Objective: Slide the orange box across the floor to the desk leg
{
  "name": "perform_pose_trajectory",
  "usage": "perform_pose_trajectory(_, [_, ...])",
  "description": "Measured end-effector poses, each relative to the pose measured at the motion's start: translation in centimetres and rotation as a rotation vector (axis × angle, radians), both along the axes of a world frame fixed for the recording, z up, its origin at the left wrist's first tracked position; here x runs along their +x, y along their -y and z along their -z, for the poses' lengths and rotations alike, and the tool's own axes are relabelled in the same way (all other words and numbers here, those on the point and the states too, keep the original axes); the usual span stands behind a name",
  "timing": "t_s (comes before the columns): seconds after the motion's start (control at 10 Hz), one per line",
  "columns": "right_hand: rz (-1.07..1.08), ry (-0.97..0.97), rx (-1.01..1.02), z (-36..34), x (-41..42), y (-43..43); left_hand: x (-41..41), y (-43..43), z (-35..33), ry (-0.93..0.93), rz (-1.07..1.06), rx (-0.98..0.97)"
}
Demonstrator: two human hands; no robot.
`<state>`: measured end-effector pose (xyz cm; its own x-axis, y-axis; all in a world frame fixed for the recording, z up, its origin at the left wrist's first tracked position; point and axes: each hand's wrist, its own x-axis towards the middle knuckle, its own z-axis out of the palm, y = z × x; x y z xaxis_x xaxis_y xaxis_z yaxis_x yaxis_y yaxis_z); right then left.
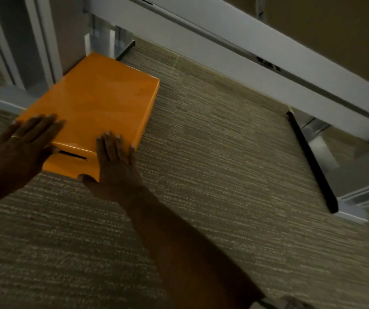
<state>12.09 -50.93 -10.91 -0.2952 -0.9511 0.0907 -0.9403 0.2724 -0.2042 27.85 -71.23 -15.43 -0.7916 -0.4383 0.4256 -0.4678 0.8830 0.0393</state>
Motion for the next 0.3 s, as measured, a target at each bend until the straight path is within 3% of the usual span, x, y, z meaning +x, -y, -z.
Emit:
perform_pose_trajectory(0.2, [-0.012,0.019,-0.201,-1.5,0.6,-3.4,0.3,-2.7,-2.9,0.042,-0.106,0.017])
perform_pose_trajectory(0.3, [-0.021,0.015,-0.200,-0.7,-0.1,-8.3,0.9,-4.9,-3.7,-0.021,-0.129,0.063])
